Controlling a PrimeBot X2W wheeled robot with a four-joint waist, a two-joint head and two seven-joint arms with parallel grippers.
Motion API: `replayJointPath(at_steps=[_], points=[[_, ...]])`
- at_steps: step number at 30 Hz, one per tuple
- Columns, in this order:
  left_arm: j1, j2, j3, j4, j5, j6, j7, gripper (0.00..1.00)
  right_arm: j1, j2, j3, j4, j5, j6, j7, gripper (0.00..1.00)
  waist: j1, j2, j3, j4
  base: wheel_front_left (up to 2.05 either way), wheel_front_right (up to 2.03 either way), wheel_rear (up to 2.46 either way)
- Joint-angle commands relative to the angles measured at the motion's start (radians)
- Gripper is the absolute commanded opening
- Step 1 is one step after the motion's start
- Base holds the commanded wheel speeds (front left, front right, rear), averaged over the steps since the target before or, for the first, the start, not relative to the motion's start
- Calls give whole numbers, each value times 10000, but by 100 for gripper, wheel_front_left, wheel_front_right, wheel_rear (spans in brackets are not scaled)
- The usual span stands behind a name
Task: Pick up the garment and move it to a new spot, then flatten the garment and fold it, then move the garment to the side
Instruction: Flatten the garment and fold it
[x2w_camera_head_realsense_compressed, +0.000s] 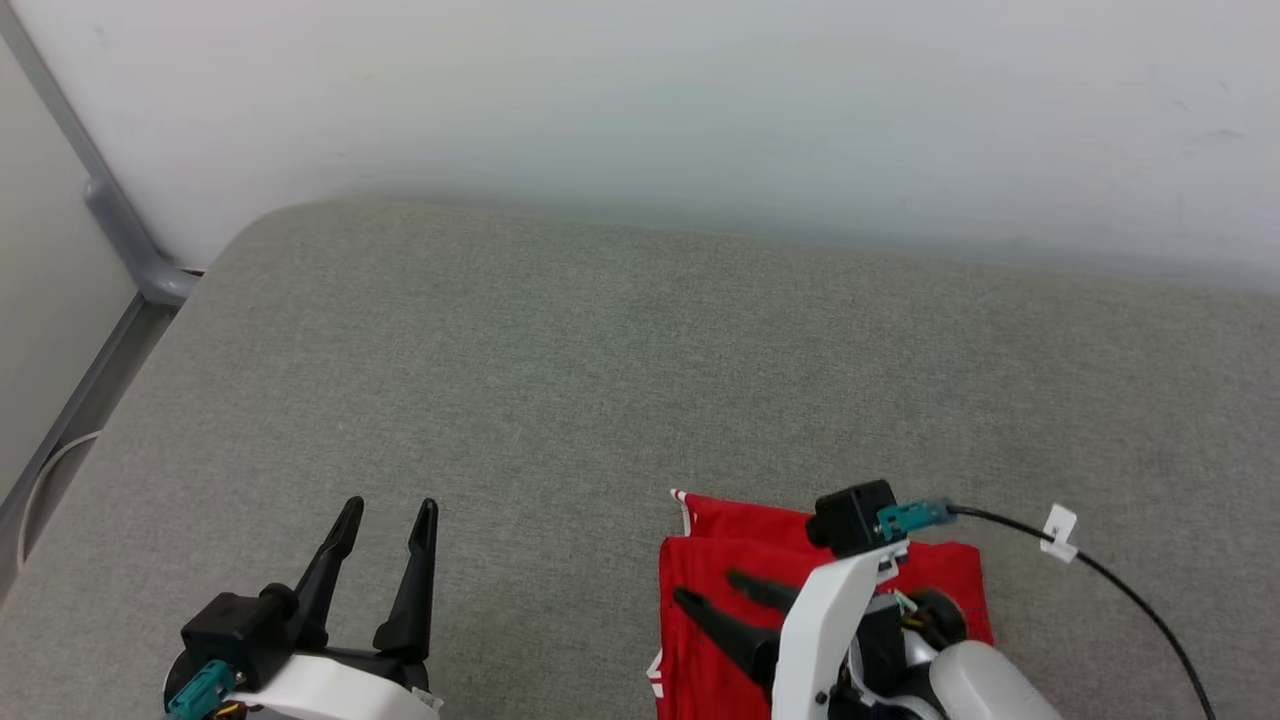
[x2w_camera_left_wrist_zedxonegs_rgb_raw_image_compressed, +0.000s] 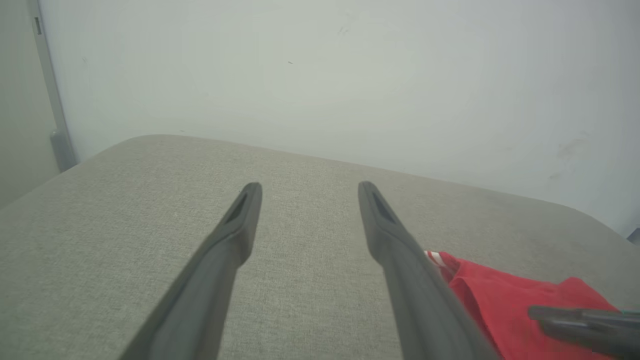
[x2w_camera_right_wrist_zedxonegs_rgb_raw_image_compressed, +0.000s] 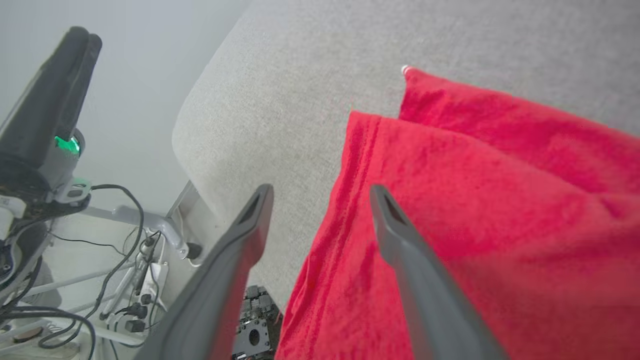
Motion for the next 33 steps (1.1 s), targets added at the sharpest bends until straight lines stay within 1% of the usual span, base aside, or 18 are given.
replayJointPath(at_steps=[1, 4, 6, 10, 11, 12, 16, 20, 23, 26, 27, 28, 33], points=[[-54, -28, 17, 0, 47, -49, -22, 100, -240, 4, -30, -80, -272, -5, -122, 100, 0, 0, -23, -49, 0, 0, 0], [-65, -53, 10, -49, 69, -49, -22, 100, -659, 3, -155, -249, -1565, -5, -457, 100, 0, 0, -58, -181, 0, 0, 0], [-45, -53, 21, -82, 79, -48, -22, 100, -925, -228, -240, -450, -2419, -5, -776, 100, 0, 0, -75, -287, 0, 0, 0], [-1, -85, 26, -156, 144, -69, -22, 100, -1405, -1226, -437, -760, -3928, -8, -1513, 100, 0, 0, -87, -535, 0, 0, 0], [1, -102, 28, -179, 158, -74, -22, 100, -1557, -1649, -447, -835, -4479, -7, -1728, 100, 0, 0, -82, -595, 0, 0, 0], [-13, -123, 23, -195, 173, -83, -22, 100, -1624, -1927, -611, -853, -4823, -12, -1937, 100, 0, 0, -73, -649, 0, 0, 0], [-78, -211, -32, -261, 234, -133, -22, 100, -1556, -2630, -1873, -974, -5626, -12, -2841, 100, 0, 0, -2, -856, 0, 0, 0], [-123, -328, -85, -317, 266, -156, -22, 100, -1060, -2867, -3222, -1208, -5806, -8, -3640, 100, 0, 0, 89, -1000, 0, 0, 0], [-147, -377, -111, -338, 336, -184, -22, 100, -566, -2958, -3940, -1485, -5814, -7, -4287, 100, 0, 0, 145, -1052, 0, 0, 0], [-96, -473, -91, -384, 305, -229, -22, 100, 57, -2747, -4588, -1831, -5708, -7, -4894, 100, 0, 0, 182, -1091, 0, 0, 0], [-64, -501, -83, -406, 311, -224, -22, 100, 289, -2610, -4793, -1963, -5644, -8, -5072, 100, 0, 0, 192, -1098, 0, 0, 0], [41, -591, -68, -474, 382, -256, -22, 100, 940, -2218, -5216, -2386, -5621, -8, -5481, 100, 0, 0, 206, -1100, 0, 0, 0], [158, -719, 36, -680, 531, -319, -22, 100, 1793, -1455, -5586, -2888, -5766, -7, -5761, 100, 0, 0, 235, -1084, 0, 0, 0]])
